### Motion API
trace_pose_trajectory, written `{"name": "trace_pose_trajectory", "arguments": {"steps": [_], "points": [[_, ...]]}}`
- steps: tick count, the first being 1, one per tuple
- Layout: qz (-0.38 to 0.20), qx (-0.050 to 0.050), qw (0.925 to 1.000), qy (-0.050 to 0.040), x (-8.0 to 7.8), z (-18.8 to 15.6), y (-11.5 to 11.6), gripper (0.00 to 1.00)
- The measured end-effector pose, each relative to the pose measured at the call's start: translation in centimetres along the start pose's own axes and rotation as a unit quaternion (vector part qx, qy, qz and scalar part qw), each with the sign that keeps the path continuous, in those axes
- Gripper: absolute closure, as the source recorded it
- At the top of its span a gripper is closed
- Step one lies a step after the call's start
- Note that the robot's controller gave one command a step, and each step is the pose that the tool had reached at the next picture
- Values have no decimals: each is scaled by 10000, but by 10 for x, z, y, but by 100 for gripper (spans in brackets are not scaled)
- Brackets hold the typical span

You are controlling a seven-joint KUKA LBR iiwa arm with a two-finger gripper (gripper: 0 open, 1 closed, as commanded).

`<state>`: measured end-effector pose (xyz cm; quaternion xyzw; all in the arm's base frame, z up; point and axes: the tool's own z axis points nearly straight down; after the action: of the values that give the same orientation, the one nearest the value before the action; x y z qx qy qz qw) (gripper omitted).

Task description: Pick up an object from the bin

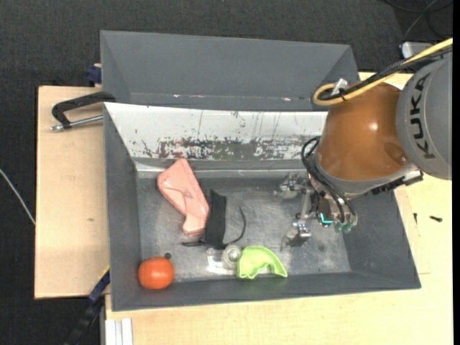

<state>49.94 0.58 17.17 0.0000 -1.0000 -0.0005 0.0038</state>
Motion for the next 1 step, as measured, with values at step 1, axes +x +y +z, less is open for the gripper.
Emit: {"name": "trace_pose_trajectory", "arguments": {"steps": [1], "points": [[1, -1, 10000, -42, -2, -4, 0, 0]]}}
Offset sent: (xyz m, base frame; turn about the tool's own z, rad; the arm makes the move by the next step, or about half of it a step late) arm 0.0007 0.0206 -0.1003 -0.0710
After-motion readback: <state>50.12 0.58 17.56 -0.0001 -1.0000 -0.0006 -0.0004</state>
